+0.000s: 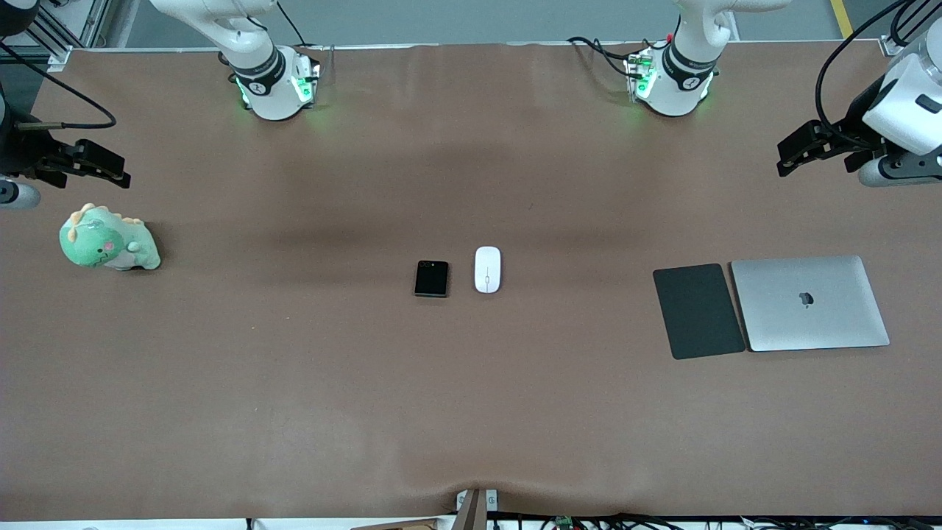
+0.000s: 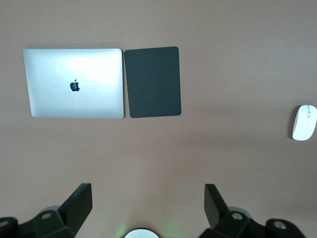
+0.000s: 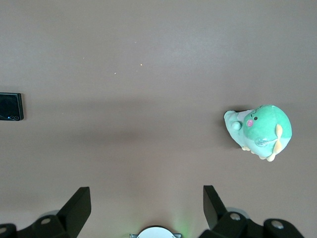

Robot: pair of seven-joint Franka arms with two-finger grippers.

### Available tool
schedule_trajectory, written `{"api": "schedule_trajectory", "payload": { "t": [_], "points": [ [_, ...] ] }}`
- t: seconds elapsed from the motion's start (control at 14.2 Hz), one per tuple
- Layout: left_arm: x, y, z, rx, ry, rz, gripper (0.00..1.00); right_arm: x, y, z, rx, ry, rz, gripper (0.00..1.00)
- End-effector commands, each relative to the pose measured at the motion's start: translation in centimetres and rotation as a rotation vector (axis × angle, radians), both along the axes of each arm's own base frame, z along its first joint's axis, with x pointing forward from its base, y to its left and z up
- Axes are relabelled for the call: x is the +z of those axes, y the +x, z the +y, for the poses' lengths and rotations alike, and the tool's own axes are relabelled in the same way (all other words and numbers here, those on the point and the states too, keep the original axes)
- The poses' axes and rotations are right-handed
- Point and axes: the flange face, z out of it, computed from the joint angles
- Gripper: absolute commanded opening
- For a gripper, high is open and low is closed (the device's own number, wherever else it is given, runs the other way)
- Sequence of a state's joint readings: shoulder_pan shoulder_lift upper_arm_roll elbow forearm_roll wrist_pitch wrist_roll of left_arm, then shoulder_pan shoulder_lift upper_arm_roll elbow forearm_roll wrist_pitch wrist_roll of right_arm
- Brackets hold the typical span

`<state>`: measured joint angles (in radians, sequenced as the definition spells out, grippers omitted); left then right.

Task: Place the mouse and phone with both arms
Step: 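Move the left gripper toward the white mouse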

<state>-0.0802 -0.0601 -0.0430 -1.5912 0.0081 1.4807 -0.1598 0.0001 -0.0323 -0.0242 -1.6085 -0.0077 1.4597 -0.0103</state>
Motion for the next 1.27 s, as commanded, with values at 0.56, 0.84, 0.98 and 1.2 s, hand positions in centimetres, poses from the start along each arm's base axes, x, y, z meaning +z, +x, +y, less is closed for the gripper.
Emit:
{"api": "schedule_trajectory", "payload": {
  "t": [0.56, 0.84, 0.98, 1.2],
  "points": [
    [-1.0, 1.1, -1.1, -0.015, 0.0, 0.023, 1.0, 1.7, 0.3, 0.2, 0.006, -0.007, -0.027, 1.0],
    [-4.3, 2.8, -6.8, -0.01, -0.022, 0.023, 1.0, 0.8, 0.9, 0.4, 0.008, 0.018, -0.013, 1.0],
    [-6.1, 3.4, -10.5, -0.002, -0.021, 0.004, 1.0, 0.5, 1.1, 0.5, 0.006, 0.028, -0.007, 1.0],
    [-9.5, 3.9, -15.3, 0.03, -0.037, 0.006, 1.0, 0.1, 1.3, 0.4, 0.005, 0.03, 0.001, 1.0]
  ]
}}
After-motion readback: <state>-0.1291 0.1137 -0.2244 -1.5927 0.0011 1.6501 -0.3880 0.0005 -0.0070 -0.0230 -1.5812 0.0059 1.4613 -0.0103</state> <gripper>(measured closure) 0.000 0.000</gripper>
